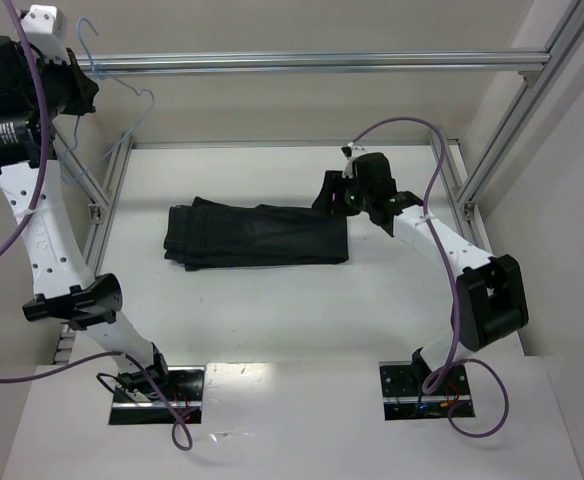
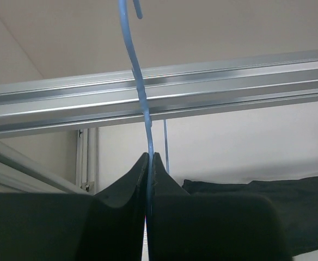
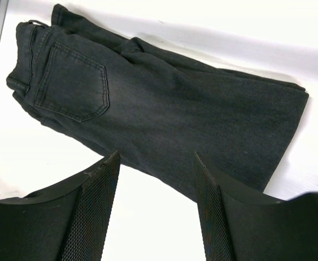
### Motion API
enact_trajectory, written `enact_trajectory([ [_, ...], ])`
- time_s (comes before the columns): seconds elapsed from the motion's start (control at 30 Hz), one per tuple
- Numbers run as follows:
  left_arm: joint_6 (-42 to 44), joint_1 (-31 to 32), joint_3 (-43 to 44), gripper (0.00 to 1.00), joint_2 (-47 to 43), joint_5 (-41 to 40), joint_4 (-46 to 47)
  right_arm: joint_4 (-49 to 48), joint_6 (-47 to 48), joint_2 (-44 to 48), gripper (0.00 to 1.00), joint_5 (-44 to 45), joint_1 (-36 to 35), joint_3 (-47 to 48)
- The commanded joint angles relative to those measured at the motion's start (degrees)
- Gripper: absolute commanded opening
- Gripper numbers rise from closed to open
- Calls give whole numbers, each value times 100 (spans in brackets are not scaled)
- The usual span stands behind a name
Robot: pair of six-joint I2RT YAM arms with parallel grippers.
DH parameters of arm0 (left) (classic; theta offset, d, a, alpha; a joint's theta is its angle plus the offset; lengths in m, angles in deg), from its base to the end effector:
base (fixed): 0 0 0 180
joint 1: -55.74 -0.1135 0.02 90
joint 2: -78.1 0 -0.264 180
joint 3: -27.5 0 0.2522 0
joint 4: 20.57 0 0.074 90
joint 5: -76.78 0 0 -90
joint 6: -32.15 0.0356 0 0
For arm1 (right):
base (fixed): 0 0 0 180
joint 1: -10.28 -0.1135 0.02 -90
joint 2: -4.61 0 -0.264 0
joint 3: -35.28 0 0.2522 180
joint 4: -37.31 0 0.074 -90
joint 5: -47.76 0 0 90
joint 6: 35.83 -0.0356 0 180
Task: Place the trousers on the hanger
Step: Grab a hanger with the left arm, then place trousers on hanger
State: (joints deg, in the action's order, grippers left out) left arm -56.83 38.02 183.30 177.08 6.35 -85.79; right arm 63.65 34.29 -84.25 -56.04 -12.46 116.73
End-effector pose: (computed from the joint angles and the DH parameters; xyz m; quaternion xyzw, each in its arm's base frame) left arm 0.2947 0.0817 0.5696 0.0015 0.7542 -0.0221 0.6563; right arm 0.3242 0.1451 0.2846 -0.0785 0.8738 0.2688 0.3975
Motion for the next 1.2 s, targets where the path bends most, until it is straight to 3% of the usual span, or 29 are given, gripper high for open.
enact_trajectory([
  [0.0, -171, 5, -1, 4, -370, 302, 760, -335, 2, 264, 61, 88, -55, -115],
  [0.2, -225, 5, -316, 4, -695, 302, 840, -335, 2, 518, 60, 88, -55, -176],
  [0.53, -444, 5, -2381, 3, -1821, 670, 1007, -230, -165, 1133, 57, 308, -55, -650],
  [0.87, -558, 5, -2610, 3, -2558, 1136, 1174, -230, -324, 1248, 56, 308, -230, -765],
  [1.17, -436, 58, -3630, 3, -3490, 2165, 604, -397, -736, 1143, 62, -315, -687, -712],
])
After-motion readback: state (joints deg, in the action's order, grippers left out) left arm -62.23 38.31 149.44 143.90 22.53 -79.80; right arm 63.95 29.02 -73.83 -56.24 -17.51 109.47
